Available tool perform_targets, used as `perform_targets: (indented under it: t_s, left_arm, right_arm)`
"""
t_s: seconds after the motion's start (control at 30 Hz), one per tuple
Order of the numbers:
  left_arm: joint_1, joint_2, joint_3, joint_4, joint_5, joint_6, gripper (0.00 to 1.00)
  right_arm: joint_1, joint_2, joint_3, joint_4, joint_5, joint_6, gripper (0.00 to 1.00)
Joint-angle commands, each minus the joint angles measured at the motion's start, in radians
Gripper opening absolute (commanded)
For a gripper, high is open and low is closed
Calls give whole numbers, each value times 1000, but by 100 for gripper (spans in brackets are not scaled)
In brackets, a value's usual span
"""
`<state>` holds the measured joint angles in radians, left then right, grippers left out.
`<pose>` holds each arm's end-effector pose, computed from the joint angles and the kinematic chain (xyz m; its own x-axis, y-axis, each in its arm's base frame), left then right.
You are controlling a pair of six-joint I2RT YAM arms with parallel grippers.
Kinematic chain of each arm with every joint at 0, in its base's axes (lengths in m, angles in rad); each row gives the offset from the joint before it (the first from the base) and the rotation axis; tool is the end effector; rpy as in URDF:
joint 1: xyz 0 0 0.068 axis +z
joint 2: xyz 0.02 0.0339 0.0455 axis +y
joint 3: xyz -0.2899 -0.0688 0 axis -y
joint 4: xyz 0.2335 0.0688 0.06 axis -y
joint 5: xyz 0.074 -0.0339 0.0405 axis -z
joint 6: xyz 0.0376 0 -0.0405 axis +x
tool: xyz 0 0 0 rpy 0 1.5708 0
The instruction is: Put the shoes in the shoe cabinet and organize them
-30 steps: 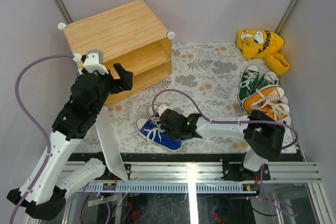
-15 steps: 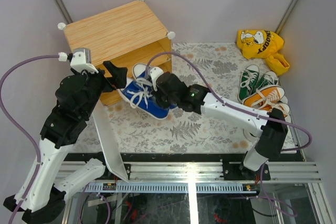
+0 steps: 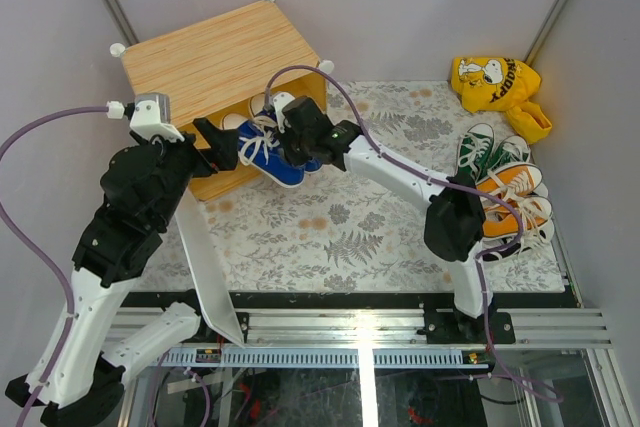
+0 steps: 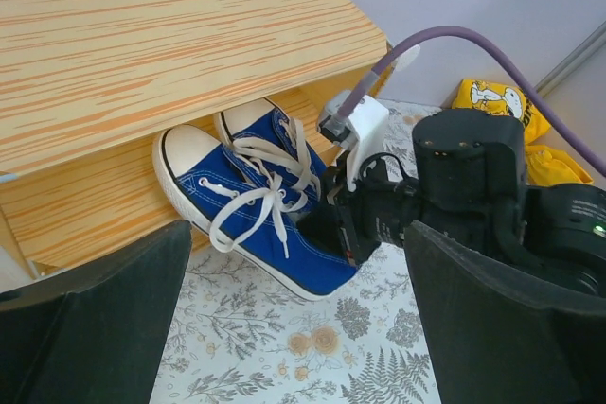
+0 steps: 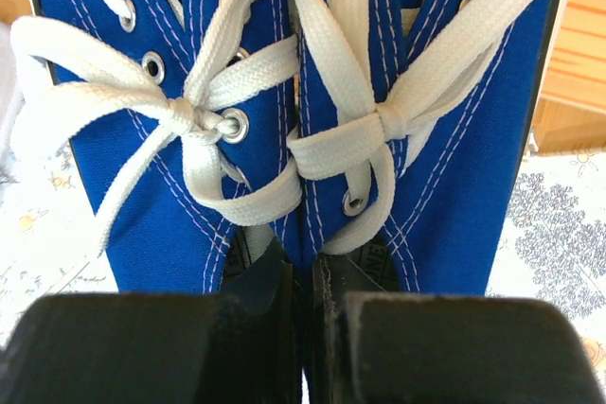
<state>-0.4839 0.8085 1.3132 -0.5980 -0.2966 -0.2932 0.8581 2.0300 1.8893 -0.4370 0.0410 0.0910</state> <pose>0.0978 -0.0390 0.4784 -0.1331 -0.2423 -0.9610 0.1555 0.9525 -0.2617 0.3160 0.3633 0.3391 -0.4223 -0.3497 -0.8363 -0.6980 0.7140 0.0538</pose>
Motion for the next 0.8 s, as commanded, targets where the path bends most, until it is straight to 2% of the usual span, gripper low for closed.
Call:
perform_targets:
  t_s: [0.0,0.3,0.77]
  left_arm:
    - [-3,-11,13,3,-21,28,93]
    - [-3,-14,-12,4,-45,52,94]
    - [-2,-20,-27,9,-39,55,94]
  right_arm:
    - [-31,-31,149,216,-16,-15,0]
    - [-60,-1,165,343,35,-11,0]
    - [-86,176,398,366,37,-29,2]
